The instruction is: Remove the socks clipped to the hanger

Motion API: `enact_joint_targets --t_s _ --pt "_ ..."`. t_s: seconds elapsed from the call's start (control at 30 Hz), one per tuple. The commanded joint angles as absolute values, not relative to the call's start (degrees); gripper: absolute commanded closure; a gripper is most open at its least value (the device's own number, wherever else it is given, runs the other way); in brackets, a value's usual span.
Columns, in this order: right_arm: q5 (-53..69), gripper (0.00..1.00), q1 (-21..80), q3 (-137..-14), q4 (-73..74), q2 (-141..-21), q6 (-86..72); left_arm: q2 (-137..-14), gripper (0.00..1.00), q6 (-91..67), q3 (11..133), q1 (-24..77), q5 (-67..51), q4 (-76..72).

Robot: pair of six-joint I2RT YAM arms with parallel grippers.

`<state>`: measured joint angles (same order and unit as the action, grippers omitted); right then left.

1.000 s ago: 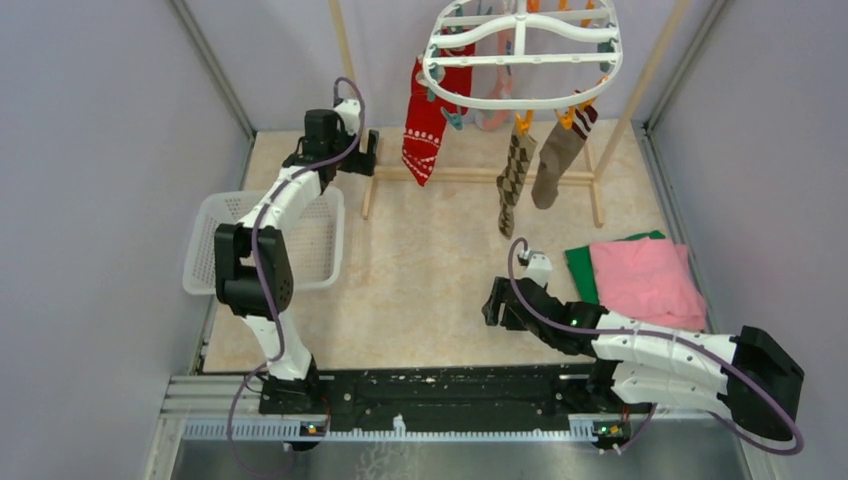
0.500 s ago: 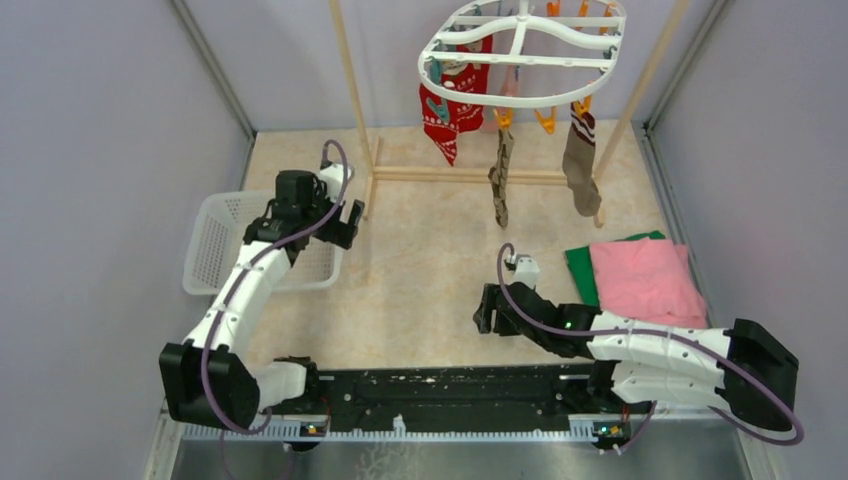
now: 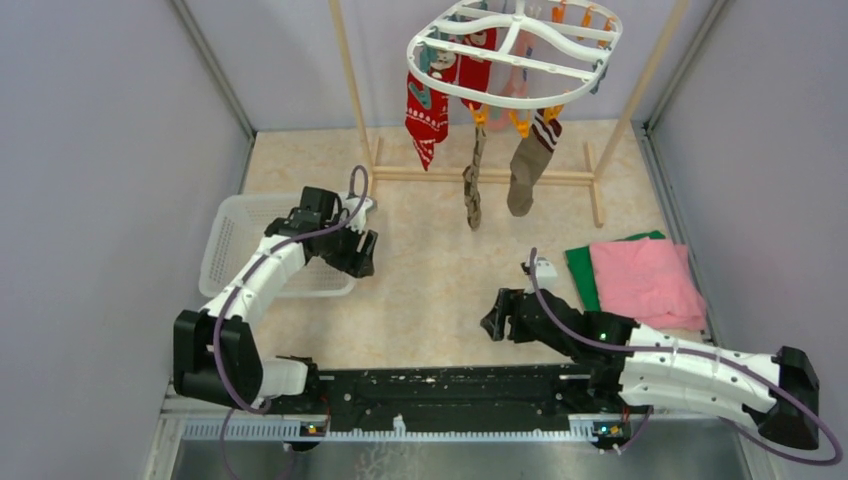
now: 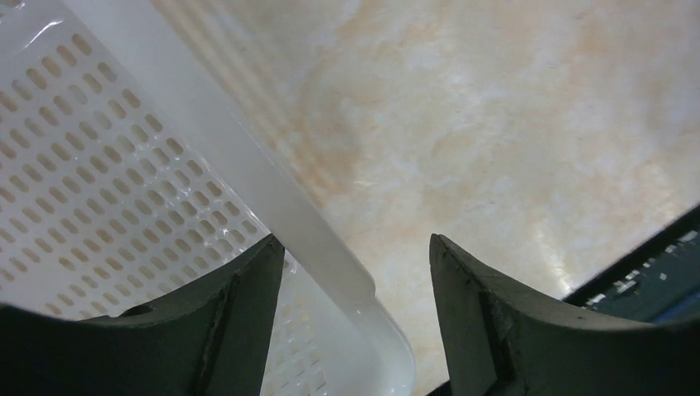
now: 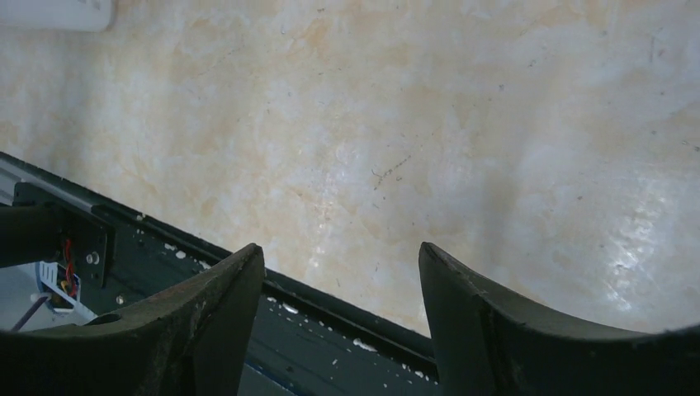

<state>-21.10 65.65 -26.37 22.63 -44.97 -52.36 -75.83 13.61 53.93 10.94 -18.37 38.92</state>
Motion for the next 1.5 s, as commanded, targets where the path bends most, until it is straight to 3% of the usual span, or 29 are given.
enact_joint_targets --t_s 0.0,0.17,0.27,0.37,0.53,0.83,1.07,1.3,1.47 --pt "-23.47 0.30 66.36 -30.66 32.72 -38.80 -52.33 -71.31 0.29 10.79 53.24 14.21 -29.66 40.37" --pt "-29.70 0.25 65.72 -37.81 40.34 -37.88 -50.14 -71.54 0.28 11.80 54.37 17.45 -32.82 42.08" --pt "-28.91 0.24 63.30 -42.14 39.97 -39.65 -47.14 -73.81 0.21 12.45 55.74 20.10 -35.86 43.88" --pt "-27.32 0.24 61.59 -44.58 36.81 -43.35 -45.12 -75.26 0.03 13.93 57.63 21.69 -44.41 44.95" --pt "-25.38 0.24 61.44 -45.35 27.73 -50.48 -43.42 -74.30 0.01 16.95 64.59 21.53 -52.07 50.00" --pt "-21.44 0.26 61.13 -52.37 4.58 -74.69 -38.86 -66.49 0.01 18.86 72.69 20.38 -28.95 57.24" --pt "-15.08 0.30 61.08 -65.58 -3.48 -93.72 -36.05 -64.56 0.01 19.68 77.06 18.60 -23.87 62.70" --pt "-17.68 0.41 61.15 -73.70 1.78 -104.53 -36.27 -64.13 0.01 17.56 79.73 18.55 -22.68 63.71" --pt "-21.15 0.49 61.26 -67.34 3.11 -100.81 -37.44 -63.75 0.01 16.98 77.29 18.55 -21.20 61.19"
